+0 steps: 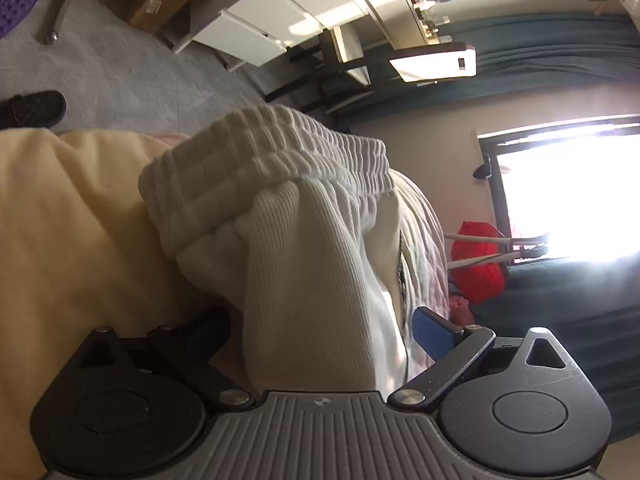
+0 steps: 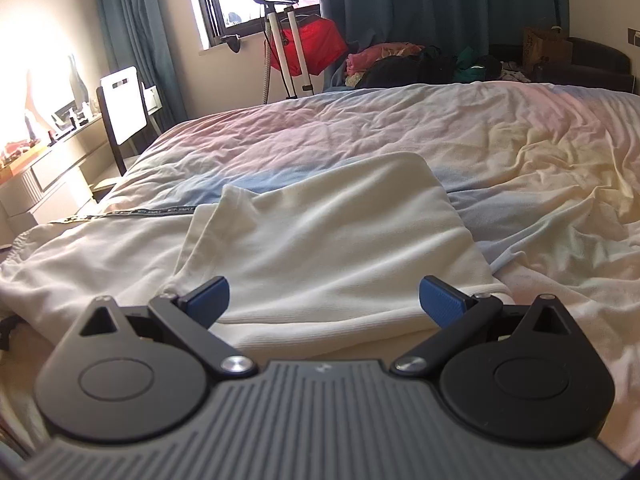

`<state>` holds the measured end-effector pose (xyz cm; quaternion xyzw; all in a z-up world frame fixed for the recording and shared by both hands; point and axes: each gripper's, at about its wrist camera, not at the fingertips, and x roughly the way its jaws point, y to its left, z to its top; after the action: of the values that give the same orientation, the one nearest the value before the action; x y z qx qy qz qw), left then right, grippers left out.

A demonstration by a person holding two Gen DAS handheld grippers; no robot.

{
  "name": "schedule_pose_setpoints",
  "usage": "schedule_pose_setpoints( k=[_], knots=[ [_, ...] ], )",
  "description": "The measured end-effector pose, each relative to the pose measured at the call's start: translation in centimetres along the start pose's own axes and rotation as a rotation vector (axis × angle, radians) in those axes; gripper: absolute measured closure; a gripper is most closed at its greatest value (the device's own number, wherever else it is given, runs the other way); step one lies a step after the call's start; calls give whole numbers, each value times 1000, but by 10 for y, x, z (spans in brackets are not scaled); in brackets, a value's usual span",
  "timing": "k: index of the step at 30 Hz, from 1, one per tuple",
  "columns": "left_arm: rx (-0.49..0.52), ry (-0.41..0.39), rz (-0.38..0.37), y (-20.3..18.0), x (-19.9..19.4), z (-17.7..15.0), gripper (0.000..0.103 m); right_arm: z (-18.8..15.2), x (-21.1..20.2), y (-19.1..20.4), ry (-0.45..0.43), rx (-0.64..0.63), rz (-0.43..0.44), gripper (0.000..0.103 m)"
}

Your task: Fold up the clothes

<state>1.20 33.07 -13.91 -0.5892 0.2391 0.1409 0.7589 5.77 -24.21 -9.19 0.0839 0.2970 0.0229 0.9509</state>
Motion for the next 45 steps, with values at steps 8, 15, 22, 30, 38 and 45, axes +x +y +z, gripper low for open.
schedule_pose_setpoints(
  k=[8, 15, 22, 30, 38, 45],
  knots=[
    [133, -123, 74, -20, -9, 5, 50, -7, 22, 15, 51, -66, 20, 0],
    [430, -274, 81, -94, -14, -42, 79, -21, 52, 27, 151, -112, -1, 0],
    [715, -485, -73, -213, -46, -160, 82, 1, 16, -8, 20, 85, 34, 0],
    [890, -547, -295, -321, -43, -320, 86, 19, -17, -78, -133, 285, -107, 0],
    [1115, -491, -472, -343, 2, -497, 87, 32, -29, -161, -270, 559, -141, 0],
    [1400, -173, -394, -278, 103, -609, 86, 16, -33, -220, -324, 790, -225, 0]
  ],
)
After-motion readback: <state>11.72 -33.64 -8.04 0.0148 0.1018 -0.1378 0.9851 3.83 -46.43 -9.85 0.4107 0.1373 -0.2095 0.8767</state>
